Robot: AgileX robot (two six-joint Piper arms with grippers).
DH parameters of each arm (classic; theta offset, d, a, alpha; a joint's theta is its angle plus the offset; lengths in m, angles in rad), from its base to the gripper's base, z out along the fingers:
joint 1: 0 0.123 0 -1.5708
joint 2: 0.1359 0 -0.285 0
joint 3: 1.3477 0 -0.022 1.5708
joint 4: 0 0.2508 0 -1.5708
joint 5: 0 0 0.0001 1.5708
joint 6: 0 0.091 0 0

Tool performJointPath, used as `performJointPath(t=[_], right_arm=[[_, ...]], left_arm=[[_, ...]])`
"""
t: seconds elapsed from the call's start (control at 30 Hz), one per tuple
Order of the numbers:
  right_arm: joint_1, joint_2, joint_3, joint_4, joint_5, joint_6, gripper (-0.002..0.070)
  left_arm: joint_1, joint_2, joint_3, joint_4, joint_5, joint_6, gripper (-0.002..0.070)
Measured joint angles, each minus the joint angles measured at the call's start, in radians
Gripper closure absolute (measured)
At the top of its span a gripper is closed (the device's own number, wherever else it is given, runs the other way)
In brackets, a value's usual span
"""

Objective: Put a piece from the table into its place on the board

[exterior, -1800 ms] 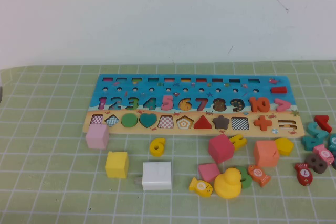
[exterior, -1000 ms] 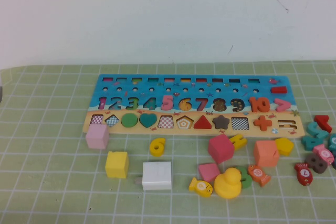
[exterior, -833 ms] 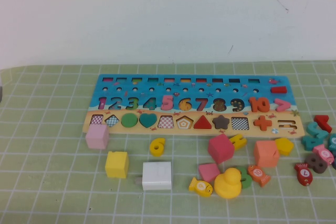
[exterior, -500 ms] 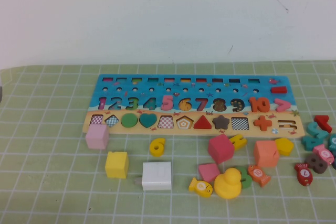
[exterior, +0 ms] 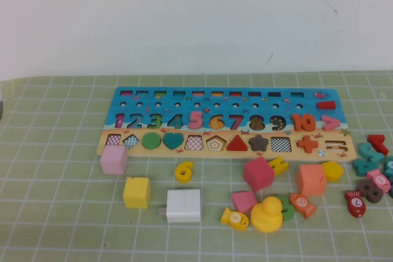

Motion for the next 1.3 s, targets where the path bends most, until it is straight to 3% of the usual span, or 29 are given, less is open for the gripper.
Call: performJointPath(t=[0.27,0.43,0.57,0.97,1.13,1.3], right_arm=[[0.000,0.000,0.000,0.000,0.000,0.000,0.0678],[0.000,0.000,0.000,0.000,0.000,0.000,0.0678],[0.000,0.000,0.000,0.000,0.000,0.000,0.0678],[0.000,0.000,0.000,0.000,0.000,0.000,0.0678],[0.000,0.000,0.000,0.000,0.000,0.000,0.0678],[0.000,0.000,0.000,0.000,0.000,0.000,0.0678]], left_arm=[[0.000,0.000,0.000,-0.027,-0.029,-0.004,0.0677],[0.000,0.013,-0.183,-0.001,0.378,-0.008,0.0677],[0.000,0.114,-0.343,-0.001,0.607,-0.008,0.0677],[-0.012,0.584,-0.535,-0.093,0.726,-0.025,0.0677],[-0.078,0.816,-0.724,-0.098,0.875,0.027,0.0677],[-0.209,1.062,-0.932,-0.098,0.996,0.063,0.0677]])
